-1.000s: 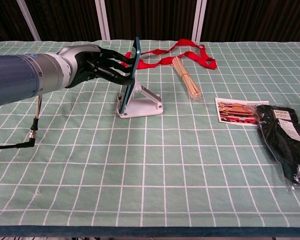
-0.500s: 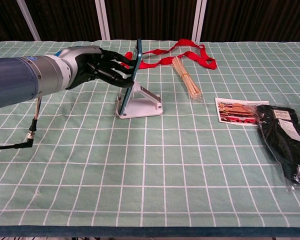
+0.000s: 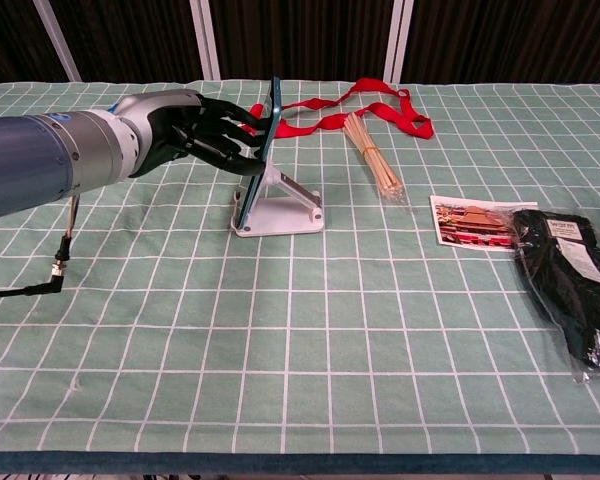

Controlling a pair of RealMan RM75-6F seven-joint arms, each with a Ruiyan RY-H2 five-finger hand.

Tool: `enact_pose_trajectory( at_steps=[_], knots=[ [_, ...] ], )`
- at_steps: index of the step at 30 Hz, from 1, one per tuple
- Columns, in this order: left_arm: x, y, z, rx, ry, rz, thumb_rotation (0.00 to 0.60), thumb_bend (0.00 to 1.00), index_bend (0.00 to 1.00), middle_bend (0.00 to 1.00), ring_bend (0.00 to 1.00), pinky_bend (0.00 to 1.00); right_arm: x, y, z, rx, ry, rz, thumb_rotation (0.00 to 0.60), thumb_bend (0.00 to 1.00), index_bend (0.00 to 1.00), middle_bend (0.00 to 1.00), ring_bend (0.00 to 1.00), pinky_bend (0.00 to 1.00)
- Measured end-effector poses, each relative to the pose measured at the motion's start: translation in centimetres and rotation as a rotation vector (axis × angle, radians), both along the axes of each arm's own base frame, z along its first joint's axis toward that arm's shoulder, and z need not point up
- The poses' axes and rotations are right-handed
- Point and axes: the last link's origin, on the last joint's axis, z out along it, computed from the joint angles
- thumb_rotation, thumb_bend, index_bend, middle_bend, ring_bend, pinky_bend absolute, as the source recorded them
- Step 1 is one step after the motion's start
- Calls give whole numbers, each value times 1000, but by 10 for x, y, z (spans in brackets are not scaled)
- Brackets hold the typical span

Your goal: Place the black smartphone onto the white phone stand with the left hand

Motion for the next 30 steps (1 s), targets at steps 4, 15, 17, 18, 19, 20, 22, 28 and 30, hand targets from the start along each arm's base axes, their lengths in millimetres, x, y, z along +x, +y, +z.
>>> enact_pose_trajectory(
  at_steps=[4, 15, 17, 18, 19, 20, 22, 28, 30],
  knots=[
    [-1, 0, 0, 0, 5, -1, 600, 397, 374, 396, 92, 0, 0, 0, 0, 1, 0, -1, 600, 112, 0, 0, 0, 150],
    [-6, -1, -1, -4, 31, 1, 600, 328, 32, 41, 0, 0, 0, 0, 0, 0, 0, 0, 600, 114, 0, 0, 0, 150],
    [-7, -1, -1, -4, 35, 2, 600, 317, 9, 14, 0, 0, 0, 0, 0, 0, 0, 0, 600, 114, 0, 0, 0, 150],
    [-7, -1, -1, -3, 38, 2, 600, 311, 2, 5, 0, 0, 0, 0, 0, 0, 0, 0, 600, 114, 0, 0, 0, 150],
    [-7, -1, -1, -3, 40, 3, 600, 310, 0, 2, 0, 0, 0, 0, 0, 0, 0, 0, 600, 113, 0, 0, 0, 150],
    [-7, -1, -1, -3, 43, 3, 600, 310, 0, 0, 0, 0, 0, 1, 0, 0, 0, 0, 600, 114, 0, 0, 0, 150],
    [-8, -1, 0, -5, 48, 4, 600, 299, 0, 0, 0, 0, 0, 1, 0, -1, -1, 1, 600, 114, 0, 0, 0, 150],
    [-10, -3, 2, -13, 61, 4, 600, 285, 0, 0, 0, 0, 0, 1, 0, 0, -1, 0, 600, 114, 0, 0, 0, 150],
    [-12, -5, 4, -13, 62, 6, 600, 267, 0, 0, 0, 0, 0, 1, 0, 0, -1, 0, 600, 114, 0, 0, 0, 150]
  ],
)
